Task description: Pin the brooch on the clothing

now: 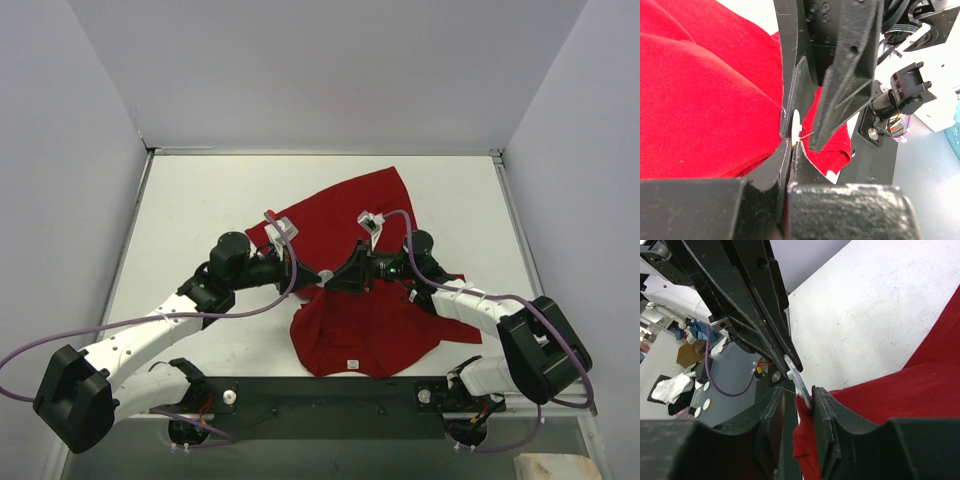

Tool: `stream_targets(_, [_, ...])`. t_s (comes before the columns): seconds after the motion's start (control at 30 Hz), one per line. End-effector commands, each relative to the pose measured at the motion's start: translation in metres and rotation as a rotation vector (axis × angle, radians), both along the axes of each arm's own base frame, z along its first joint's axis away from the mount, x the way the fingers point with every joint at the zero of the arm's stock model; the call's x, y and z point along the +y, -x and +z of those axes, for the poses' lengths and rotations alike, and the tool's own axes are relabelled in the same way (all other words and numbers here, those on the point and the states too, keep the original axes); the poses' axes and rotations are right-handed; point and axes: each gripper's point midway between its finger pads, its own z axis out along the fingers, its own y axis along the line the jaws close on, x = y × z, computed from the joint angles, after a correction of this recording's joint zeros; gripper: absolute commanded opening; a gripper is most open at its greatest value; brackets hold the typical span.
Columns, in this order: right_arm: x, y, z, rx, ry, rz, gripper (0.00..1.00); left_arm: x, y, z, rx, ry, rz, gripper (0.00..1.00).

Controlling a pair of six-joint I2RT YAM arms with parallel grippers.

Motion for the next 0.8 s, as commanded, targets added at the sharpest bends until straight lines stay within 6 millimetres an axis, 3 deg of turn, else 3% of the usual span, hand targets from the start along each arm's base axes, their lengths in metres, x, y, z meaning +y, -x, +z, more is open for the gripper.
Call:
stream_targets(0.0, [0.009, 0.003, 0.026, -0.120, -0.055, 0.072, 0.27, -0.004, -0.006, 0.027, -0.074, 0.060, -0.009, 0.00])
stream_targets(0.4, [0.012, 0.000, 0.024, -0.109, -0.033, 0.066, 0.15, -0.007, -0.007, 0.026, -0.067, 0.043, -0.030, 0.00])
stream_targets(0.77, [0.021, -0.004, 0.003, -0.092, 0.126, 0.037, 0.07, -0.012, -0.012, 0.026, -0.053, 0.006, -0.043, 0.00])
